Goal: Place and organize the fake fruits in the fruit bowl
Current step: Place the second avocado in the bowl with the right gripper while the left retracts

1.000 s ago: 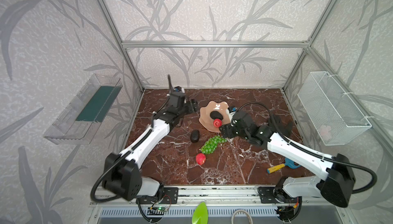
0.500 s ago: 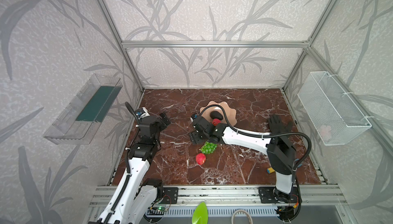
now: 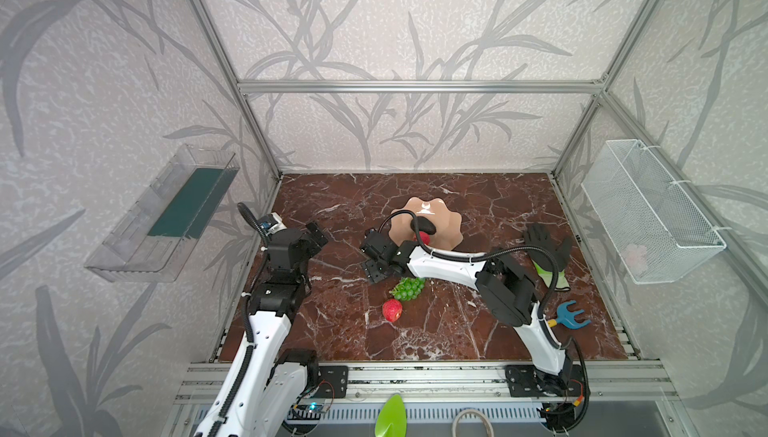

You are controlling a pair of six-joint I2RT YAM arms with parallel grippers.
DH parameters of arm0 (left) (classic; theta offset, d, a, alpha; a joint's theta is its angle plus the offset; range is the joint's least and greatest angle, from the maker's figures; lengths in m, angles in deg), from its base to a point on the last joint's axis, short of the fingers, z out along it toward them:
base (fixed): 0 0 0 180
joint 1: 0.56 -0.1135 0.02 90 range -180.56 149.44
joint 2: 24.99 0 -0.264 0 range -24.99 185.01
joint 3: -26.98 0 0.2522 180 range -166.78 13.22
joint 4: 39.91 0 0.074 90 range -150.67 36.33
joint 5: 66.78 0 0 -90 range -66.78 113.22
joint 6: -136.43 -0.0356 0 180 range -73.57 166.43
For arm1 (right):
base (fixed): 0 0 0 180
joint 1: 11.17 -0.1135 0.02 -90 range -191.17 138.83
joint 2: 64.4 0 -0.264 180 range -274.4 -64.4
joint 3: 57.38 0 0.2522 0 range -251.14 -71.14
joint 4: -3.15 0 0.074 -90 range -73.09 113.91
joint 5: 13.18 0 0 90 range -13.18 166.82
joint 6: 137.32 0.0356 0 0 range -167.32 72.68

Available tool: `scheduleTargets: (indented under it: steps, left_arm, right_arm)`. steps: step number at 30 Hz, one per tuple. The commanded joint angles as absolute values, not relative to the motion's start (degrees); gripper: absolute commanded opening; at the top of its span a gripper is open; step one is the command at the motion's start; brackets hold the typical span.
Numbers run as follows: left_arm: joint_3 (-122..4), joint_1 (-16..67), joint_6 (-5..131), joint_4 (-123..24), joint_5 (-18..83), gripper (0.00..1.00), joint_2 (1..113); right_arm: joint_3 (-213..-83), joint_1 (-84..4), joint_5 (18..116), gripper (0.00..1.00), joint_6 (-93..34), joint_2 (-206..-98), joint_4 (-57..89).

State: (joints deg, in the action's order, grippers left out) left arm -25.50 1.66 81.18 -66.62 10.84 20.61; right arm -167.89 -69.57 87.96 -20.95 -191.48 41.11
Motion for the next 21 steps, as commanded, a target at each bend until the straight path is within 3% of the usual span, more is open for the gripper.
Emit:
scheduleTargets:
  steps: [1, 5, 12, 17, 21]
  left_arm:
    - [-24.9, 1.1, 82.2, -67.4, 10.3, 0.99, 19.7]
    - [-24.5, 0.9, 82.5, -67.2, 10.6, 0.99, 19.7]
    - [-24.5, 0.6, 82.6, -66.8, 11.0, 0.99, 19.8]
    - [-24.6, 0.3, 83.1, -66.6, 11.9, 0.99, 20.3]
    - [-24.5, 0.3, 83.5, -66.3, 13.0, 0.99, 20.8]
  right_arm:
    - [-169.1, -69.4, 89.3, 0.67, -21.2, -191.8, 42.2]
    - [-166.1, -69.4, 88.4, 0.54, -21.9, -187.8, 40.6]
    - [-155.8, -68.2, 94.4, 0.53, -24.9, -170.8, 39.3]
    - [-147.7, -60.3, 94.2, 0.53, -25.7, -160.1, 38.5]
    - [-144.7, -53.9, 91.3, 0.53, -25.5, -159.0, 38.2]
